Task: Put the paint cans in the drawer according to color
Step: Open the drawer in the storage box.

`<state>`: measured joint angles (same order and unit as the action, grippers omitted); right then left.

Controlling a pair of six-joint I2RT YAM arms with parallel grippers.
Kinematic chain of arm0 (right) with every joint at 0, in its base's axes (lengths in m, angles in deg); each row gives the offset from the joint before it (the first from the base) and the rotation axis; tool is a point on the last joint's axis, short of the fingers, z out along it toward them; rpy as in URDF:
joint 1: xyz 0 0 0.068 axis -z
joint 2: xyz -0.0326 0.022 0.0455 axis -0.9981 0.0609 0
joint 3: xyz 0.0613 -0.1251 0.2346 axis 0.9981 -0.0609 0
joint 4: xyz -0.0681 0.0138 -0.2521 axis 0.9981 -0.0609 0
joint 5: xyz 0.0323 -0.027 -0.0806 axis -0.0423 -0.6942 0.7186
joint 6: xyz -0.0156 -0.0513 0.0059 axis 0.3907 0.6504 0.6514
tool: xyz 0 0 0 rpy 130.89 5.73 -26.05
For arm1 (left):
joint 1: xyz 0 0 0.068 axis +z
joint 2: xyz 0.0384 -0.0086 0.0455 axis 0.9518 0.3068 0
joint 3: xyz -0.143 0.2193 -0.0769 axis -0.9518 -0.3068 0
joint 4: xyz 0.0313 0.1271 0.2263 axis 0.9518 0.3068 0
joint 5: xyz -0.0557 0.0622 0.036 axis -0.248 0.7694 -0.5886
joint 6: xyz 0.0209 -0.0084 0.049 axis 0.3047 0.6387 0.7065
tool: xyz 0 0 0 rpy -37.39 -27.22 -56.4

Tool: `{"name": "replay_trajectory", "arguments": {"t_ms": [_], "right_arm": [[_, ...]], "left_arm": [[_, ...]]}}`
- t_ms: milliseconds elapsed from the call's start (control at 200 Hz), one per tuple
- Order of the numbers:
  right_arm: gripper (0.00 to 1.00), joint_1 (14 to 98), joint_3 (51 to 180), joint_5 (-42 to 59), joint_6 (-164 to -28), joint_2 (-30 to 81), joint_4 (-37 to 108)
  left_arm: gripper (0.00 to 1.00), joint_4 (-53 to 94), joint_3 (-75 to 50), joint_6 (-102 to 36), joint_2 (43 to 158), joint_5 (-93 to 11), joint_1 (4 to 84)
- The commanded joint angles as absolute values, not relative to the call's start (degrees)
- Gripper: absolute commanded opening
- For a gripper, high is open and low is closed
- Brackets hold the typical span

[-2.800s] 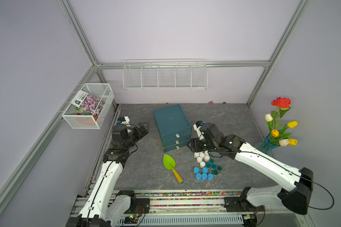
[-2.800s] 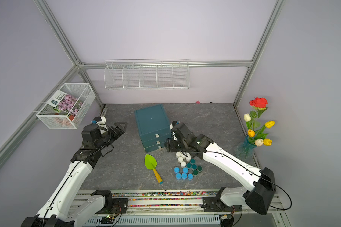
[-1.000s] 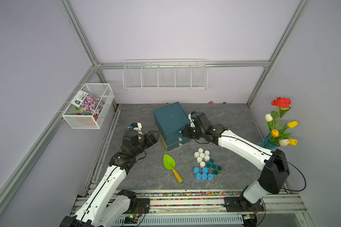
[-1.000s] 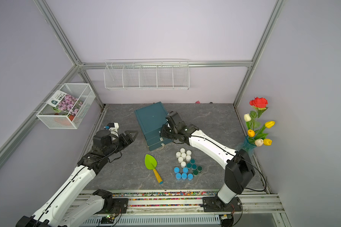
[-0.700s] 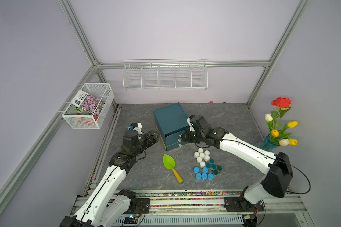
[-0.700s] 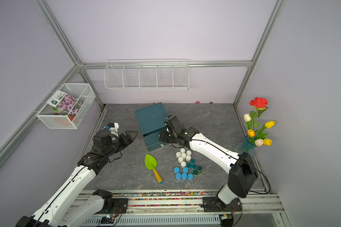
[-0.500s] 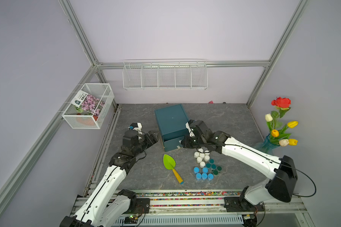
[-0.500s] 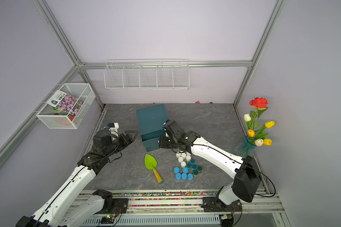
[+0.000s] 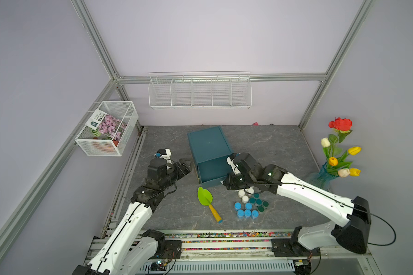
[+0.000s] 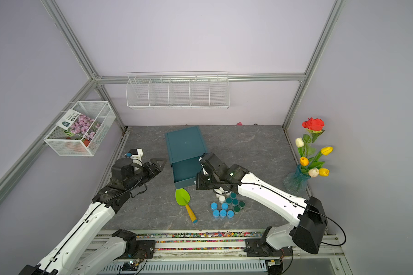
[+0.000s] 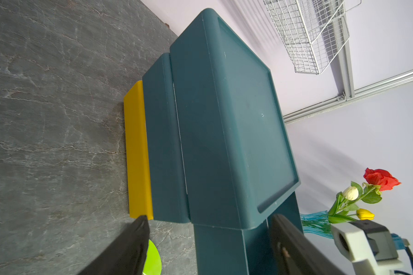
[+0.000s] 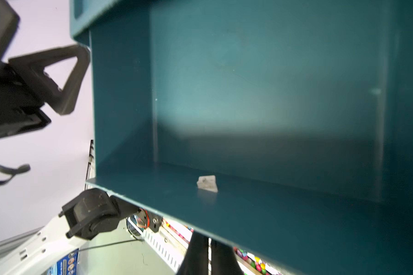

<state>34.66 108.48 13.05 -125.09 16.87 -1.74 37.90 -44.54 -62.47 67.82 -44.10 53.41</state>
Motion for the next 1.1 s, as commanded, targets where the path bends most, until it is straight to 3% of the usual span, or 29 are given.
{"name": "replay_trajectory", "arguments": {"t_ms": [0, 835, 1095], "right_arm": [[0.0, 33.89, 106.75, 11.64, -125.1, 15.35, -4.32], [0.0, 31.86, 108.44, 15.58, -126.66, 14.83, -6.78], [0.12, 32.06, 110.19, 16.71, -126.91, 16.06, -6.75]], "left_arm": [[0.83, 38.81, -44.76, -62.51, 67.14, -44.2, 53.2], [0.83, 40.35, -45.08, -62.51, 64.91, -44.59, 53.18], [0.83, 40.5, -44.98, -62.51, 64.74, -44.73, 53.19]]}}
